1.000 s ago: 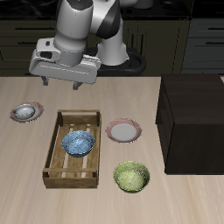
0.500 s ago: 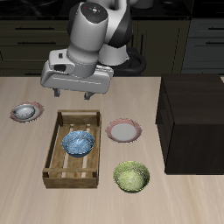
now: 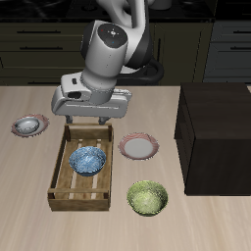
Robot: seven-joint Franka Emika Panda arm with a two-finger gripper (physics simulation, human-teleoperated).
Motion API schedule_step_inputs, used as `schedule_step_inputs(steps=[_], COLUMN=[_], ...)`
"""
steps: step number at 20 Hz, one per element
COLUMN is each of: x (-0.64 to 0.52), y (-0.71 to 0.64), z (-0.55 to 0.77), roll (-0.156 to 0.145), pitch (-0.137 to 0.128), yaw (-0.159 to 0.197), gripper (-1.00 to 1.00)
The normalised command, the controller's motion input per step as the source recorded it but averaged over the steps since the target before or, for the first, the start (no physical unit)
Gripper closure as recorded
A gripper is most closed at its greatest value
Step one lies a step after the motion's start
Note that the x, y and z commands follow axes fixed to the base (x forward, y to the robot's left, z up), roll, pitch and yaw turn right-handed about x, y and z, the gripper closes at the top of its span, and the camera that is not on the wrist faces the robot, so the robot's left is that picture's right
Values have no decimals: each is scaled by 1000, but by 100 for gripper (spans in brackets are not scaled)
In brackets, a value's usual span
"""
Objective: Place the white bowl on the off-center plate and place the blue bowl on top of the wooden shelf
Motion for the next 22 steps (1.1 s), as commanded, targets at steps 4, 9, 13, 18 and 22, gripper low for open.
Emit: schedule_step_inputs(steps=[4, 9, 13, 18, 22], x=[6, 1, 19, 7, -31], y=[75, -42, -24, 103, -36], z=[-201, -306, -317, -186, -320], roll=[2, -1, -2, 4, -2], pitch=[14, 30, 25, 14, 35], yaw=[12, -6, -4, -4, -9], gripper=[-100, -100, -100, -100, -100])
